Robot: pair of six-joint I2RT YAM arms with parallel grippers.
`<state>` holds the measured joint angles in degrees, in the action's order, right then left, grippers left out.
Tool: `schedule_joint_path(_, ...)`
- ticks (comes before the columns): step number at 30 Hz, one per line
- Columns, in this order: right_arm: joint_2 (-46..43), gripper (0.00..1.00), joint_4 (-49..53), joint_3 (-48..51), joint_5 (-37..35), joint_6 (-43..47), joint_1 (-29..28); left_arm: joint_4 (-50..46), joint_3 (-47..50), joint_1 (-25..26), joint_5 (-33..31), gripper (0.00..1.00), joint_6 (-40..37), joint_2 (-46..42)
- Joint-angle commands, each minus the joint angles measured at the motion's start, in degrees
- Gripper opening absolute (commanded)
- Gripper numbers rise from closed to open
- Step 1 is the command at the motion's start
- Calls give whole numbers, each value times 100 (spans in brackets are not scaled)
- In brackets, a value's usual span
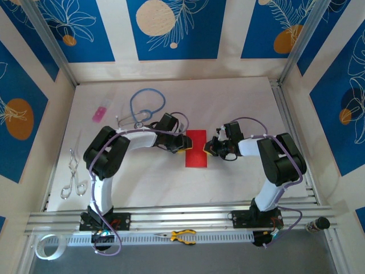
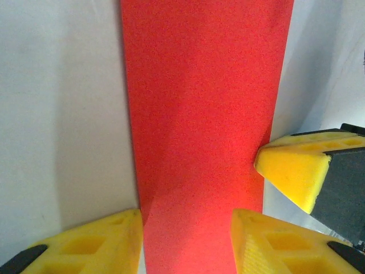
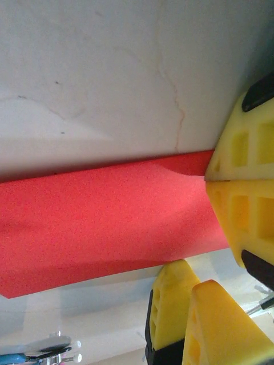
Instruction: Fold a paper plane with a square sheet of paper (pick it up from the middle)
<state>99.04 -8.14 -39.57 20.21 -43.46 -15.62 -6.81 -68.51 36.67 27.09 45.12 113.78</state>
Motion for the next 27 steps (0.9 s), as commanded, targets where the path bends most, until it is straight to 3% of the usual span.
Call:
schedule_joint_path(1,174,3,546,218,-61,-29,28,-510,-180,119,-168,45,-95,83)
schedule_joint_path(11,188,3,542,209,-35,-31,24,-792,-233,184,-459,47,-84,67)
schedule_joint_path(17,222,4,531,201,-28,-39,16,-252,-116,196,-57,41,167,134)
schedule_joint_path(27,225,3,544,177,2,-43,15,-146,35,174,-277,36,295,-61)
